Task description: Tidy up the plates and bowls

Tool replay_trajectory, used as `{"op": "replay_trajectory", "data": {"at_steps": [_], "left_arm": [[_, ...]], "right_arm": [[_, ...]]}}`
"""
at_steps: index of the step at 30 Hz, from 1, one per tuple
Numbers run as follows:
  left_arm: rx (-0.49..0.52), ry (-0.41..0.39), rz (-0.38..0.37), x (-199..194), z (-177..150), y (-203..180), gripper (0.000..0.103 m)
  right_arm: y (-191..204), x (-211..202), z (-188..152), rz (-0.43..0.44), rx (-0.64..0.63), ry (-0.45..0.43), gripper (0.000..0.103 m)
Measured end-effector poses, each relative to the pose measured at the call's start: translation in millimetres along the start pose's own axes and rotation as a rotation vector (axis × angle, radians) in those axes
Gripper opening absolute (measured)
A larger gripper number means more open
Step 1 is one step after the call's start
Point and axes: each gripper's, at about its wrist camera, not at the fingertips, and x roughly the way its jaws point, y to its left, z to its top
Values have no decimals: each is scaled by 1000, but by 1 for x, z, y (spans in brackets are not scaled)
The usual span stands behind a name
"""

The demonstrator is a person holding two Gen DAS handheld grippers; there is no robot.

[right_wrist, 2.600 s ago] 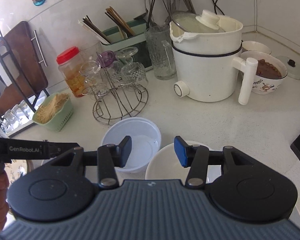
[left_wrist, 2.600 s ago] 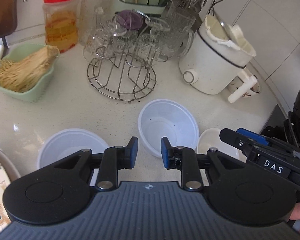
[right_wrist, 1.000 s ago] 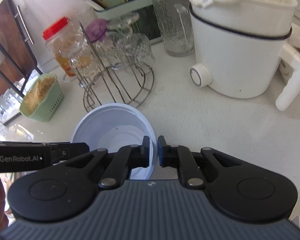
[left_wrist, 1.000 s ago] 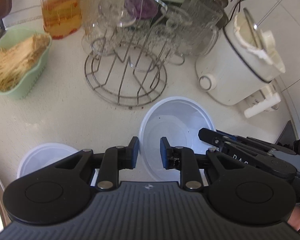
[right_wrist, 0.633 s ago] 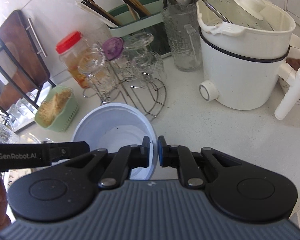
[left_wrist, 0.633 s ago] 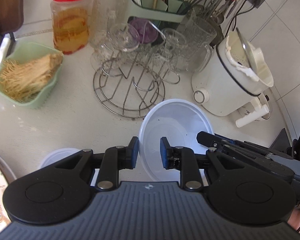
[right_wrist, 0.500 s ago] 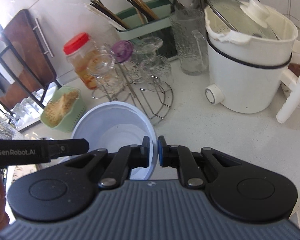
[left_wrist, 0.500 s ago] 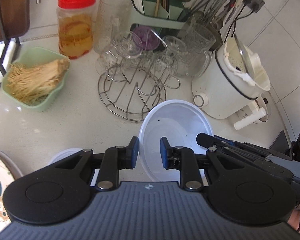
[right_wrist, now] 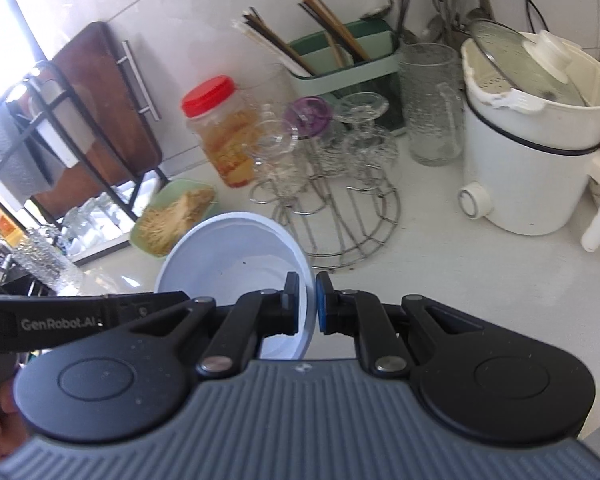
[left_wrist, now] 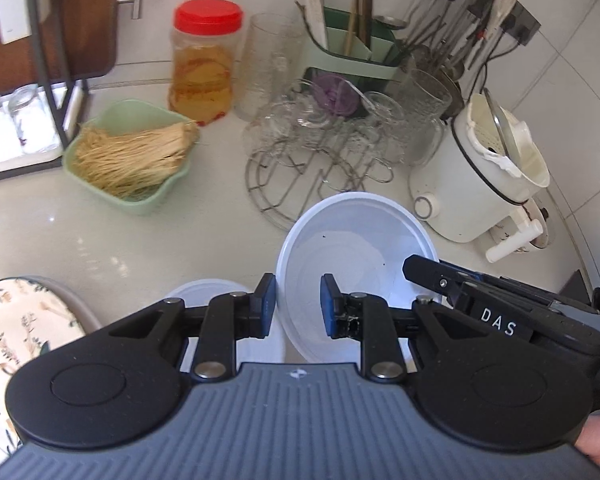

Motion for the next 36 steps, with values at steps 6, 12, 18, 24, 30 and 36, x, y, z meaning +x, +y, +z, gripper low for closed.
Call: {"op": "replay_trajectory", "data": {"at_steps": [6,12,18,24,30,36], "left_arm": [[-55,-19,28,-5,-14,26,27],[-108,-18,55,2,-24,51,27],[-145,18,108,18,-30,65,27],[-213,42,133,24,-32,79,27],[-230,47,162,25,-33,84,27],[-247,45,171,23,-34,88,27]], "right_arm": [[16,12,-8,48,-30,28,12],[29,33,-16,67,-76,76,12],[36,55,-25,72,-113,148,12],[43,69,-26,93,-147,192,12],[50,77,-24,112,-164,204,14],[54,79,-23,128,-173,206,14]]}}
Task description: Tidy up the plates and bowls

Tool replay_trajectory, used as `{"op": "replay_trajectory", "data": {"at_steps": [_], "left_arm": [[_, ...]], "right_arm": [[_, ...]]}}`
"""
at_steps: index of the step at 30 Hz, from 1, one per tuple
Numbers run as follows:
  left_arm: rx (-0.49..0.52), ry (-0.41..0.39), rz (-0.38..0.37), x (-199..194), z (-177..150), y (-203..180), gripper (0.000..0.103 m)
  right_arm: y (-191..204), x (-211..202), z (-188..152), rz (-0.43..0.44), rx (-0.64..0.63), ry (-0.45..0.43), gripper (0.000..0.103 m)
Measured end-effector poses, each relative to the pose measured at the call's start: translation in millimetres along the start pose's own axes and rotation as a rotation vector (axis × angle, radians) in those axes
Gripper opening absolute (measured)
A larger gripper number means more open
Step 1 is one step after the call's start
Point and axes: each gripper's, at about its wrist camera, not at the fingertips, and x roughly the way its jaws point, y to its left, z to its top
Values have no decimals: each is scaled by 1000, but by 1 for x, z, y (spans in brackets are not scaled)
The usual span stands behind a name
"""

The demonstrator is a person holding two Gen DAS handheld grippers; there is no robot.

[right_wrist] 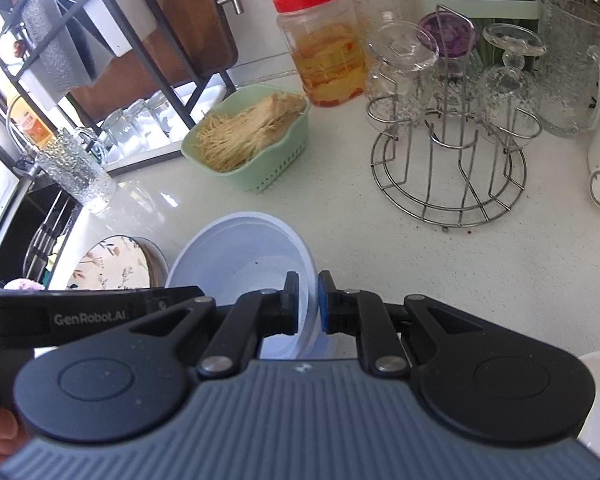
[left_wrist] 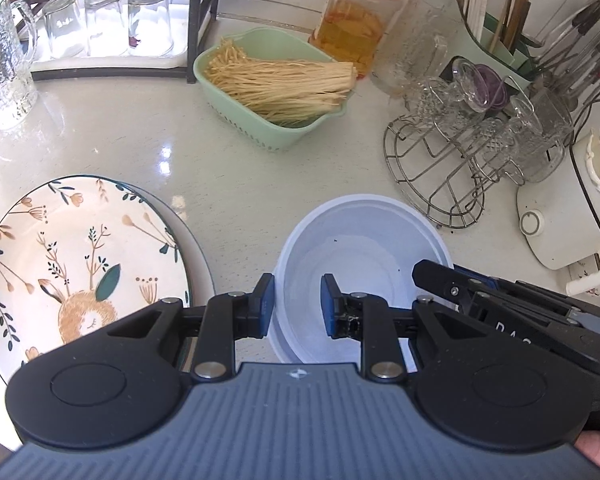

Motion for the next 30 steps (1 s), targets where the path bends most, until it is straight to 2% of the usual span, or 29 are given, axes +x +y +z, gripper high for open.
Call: {"op": "replay_trajectory", "data": {"at_steps": [6,14,30], "left_arm": [[-11,-8,1,-1,-2,5,28],[-9,-29,-4,-9,-3,10,37],[98,-93,-62,-49,-14,7,39]], "right_arm": [[3,4,-2,3,-3,8,14],[4,-1,-4,-7,8,-7,15],[17,-52,-18,-60,51,-129,15]]}}
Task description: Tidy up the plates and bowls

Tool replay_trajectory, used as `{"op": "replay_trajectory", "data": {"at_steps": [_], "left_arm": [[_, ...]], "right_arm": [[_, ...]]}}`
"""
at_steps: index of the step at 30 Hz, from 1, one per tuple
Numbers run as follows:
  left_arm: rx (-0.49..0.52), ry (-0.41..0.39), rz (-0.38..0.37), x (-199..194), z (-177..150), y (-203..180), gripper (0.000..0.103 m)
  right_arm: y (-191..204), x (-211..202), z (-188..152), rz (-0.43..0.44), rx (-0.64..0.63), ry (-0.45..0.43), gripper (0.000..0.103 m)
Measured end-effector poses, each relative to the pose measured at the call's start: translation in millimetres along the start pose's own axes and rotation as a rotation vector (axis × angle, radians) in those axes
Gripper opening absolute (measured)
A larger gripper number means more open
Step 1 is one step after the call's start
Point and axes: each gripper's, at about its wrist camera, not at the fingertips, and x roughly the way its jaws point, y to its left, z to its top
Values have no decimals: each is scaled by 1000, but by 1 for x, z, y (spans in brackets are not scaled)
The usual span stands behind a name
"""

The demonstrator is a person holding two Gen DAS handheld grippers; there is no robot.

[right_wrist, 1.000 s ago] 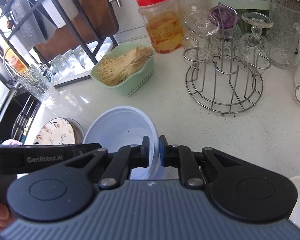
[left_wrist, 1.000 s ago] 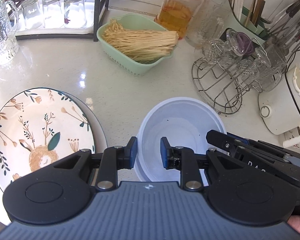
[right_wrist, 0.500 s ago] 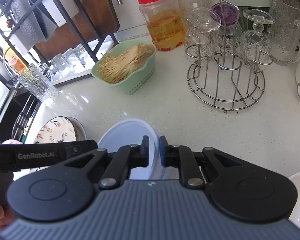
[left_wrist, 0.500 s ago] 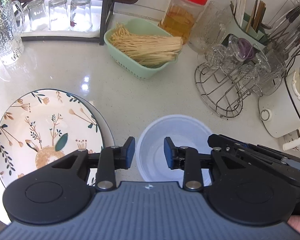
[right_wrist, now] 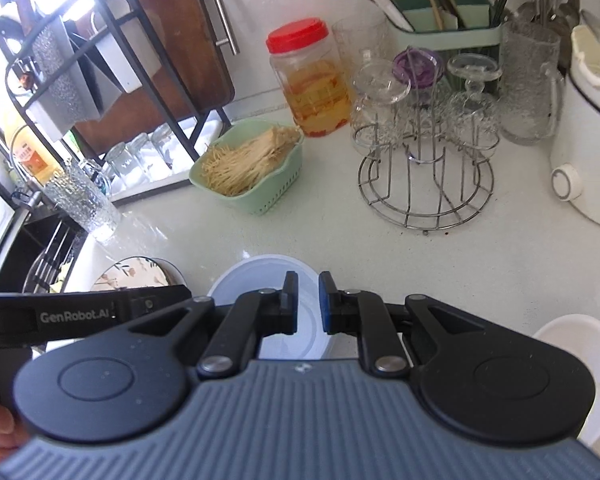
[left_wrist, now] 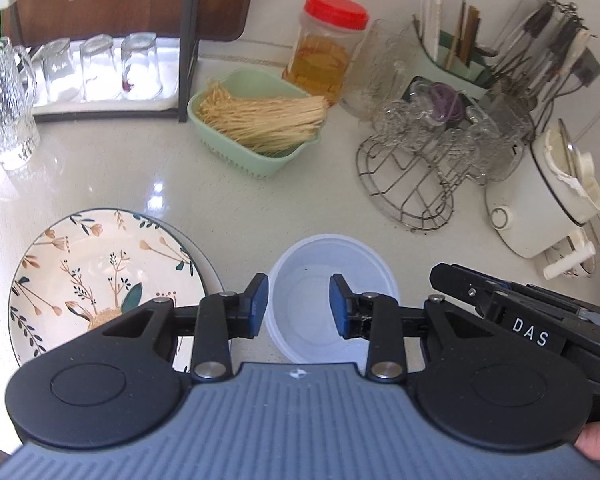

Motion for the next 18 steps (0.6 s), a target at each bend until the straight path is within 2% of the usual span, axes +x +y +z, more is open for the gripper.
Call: {"op": "replay_trajectory", "data": {"at_steps": [18], "left_arm": [[142,-53,-112,-53,-25,-10,38]], "right_arm": [[18,-76,-42,-112,55,-164,15]]}}
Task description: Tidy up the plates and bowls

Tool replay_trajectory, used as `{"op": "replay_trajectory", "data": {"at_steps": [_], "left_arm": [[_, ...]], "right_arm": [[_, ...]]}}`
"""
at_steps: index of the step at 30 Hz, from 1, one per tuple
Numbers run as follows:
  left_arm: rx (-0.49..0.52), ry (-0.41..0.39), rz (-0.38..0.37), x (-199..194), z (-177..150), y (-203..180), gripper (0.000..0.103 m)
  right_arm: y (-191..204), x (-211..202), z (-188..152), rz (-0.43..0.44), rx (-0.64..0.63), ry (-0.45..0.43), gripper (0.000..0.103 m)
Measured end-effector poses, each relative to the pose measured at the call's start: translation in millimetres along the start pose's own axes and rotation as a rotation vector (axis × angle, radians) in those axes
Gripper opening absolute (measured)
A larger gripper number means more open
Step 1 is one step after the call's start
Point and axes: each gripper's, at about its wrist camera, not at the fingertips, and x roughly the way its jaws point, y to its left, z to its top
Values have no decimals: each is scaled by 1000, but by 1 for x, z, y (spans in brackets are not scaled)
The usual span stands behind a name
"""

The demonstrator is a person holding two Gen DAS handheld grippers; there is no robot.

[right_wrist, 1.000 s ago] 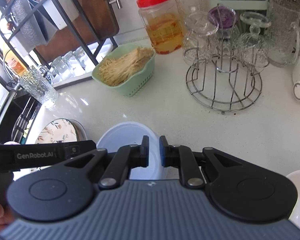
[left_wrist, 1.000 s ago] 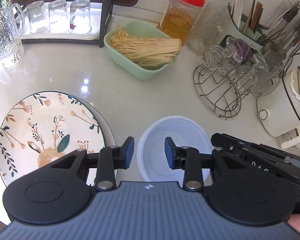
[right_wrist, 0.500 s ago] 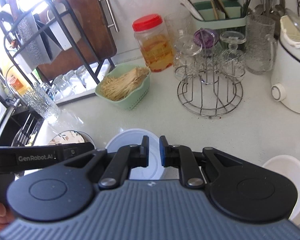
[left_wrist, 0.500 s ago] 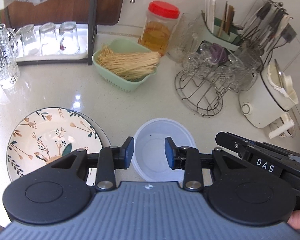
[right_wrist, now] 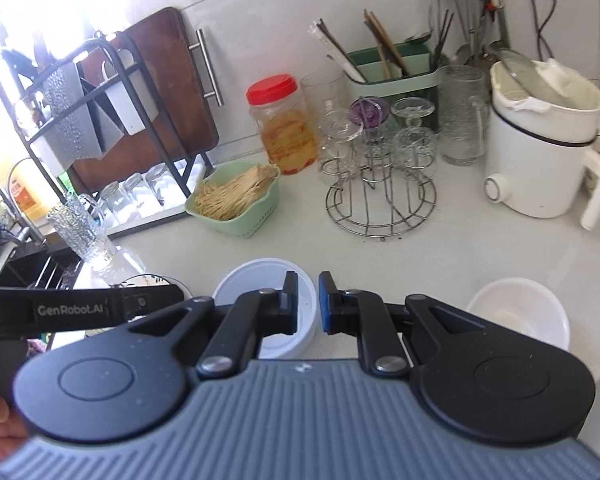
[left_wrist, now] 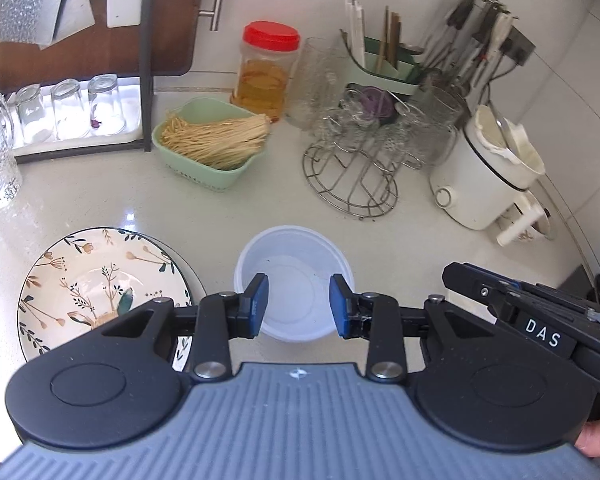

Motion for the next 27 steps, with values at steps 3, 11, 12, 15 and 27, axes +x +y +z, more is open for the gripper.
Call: {"op": "replay_trajectory", "data": {"at_steps": [3,11,12,15,27], "left_arm": [[22,4,-9,-4,-6,-4,38],[77,10,-47,-13,-19,-17,38],[85,12,-52,-13,-20,-19,38],[98,13,-70,-17,-25,-27,38],[190,22,-126,-28,-46,-66,38]], "right_arm": [[1,-10,-7,-19,3,-18,15],[-2,-35,-20,-83,11,-67,15],[-4,-39,-21,-90,13,-73,15],[-10,-48,-26,-113,34,-91,15],[-40,-85,-52,-220,97,-143,15]]}}
